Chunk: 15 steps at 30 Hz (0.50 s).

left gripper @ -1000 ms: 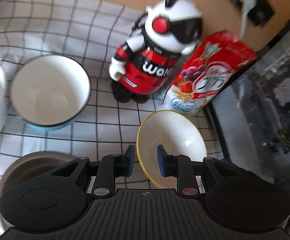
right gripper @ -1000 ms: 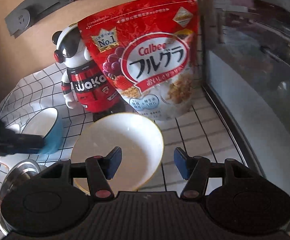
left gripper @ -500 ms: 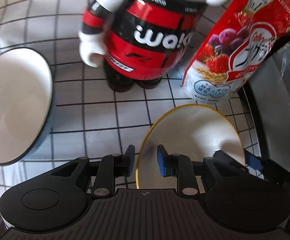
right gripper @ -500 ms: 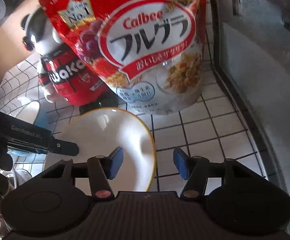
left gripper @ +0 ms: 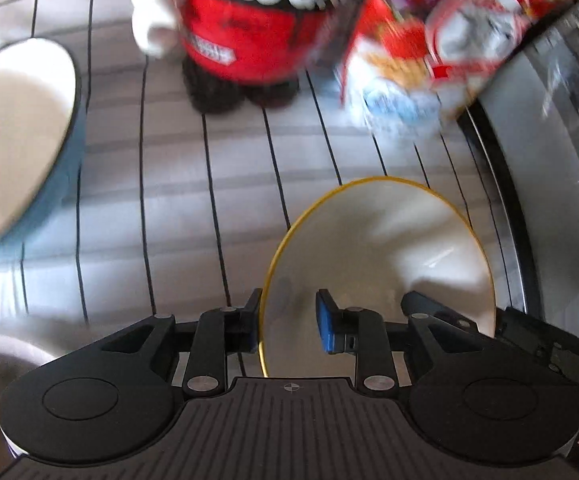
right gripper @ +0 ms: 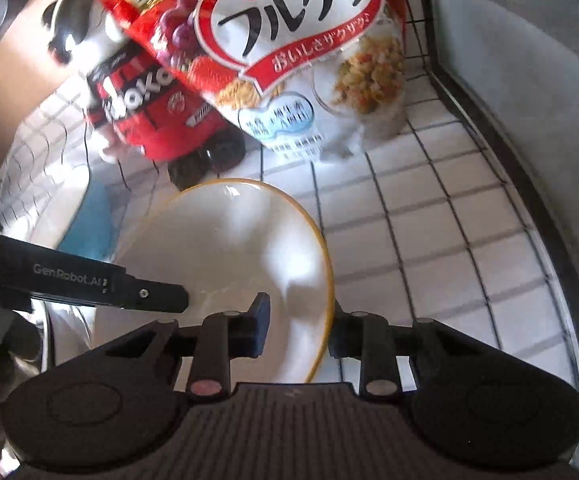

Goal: Organize plates and bowls
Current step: 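Grasp the yellow-rimmed bowl rim with the left tool while the right tool grips it, then lift the yellow-rimmed bowl off the table with both tools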

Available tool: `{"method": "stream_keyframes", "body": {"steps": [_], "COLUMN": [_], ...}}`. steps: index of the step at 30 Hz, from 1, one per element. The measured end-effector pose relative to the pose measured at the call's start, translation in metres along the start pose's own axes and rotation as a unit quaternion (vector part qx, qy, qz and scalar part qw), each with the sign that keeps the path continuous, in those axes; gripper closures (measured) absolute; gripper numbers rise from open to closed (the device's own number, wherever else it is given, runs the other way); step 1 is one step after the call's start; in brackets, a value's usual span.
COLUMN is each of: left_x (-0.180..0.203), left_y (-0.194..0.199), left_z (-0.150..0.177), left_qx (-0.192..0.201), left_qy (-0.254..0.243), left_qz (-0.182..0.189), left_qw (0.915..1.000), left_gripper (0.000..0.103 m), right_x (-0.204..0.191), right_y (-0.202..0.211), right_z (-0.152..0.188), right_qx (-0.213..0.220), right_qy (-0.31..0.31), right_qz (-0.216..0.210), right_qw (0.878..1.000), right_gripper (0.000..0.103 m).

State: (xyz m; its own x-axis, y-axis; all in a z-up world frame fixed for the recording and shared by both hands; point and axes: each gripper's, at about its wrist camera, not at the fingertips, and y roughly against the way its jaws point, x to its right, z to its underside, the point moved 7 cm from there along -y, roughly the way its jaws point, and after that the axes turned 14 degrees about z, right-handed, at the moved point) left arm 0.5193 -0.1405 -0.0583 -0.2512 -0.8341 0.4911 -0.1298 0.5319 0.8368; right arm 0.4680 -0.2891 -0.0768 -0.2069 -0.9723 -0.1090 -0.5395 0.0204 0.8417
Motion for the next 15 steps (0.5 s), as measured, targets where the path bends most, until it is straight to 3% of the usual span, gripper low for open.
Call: {"method": "stream_keyframes", "body": {"steps": [8,15], "left_x": [0.041,0.055], "left_y": [-0.002,-0.002], "left_z": [0.080,0.105], "left_qx": [-0.014,-0.006], "left_qy": [-0.032,-0.051], "left_qz": [0.009,0.011], "left_qw": [0.9993,0.9986], "left_gripper": [0.074,0.076], "right_x": [0.035,0.044], "right_y": [0.033,0.049], "right_z": [0.045,0.065], "right_qx": [-0.012,0.001], "right_qy": [-0.009,0.006], "right_qz": [0.031,0.047], "right_qw": [0.999,0.999], "right_gripper": [0.075,0.074]}}
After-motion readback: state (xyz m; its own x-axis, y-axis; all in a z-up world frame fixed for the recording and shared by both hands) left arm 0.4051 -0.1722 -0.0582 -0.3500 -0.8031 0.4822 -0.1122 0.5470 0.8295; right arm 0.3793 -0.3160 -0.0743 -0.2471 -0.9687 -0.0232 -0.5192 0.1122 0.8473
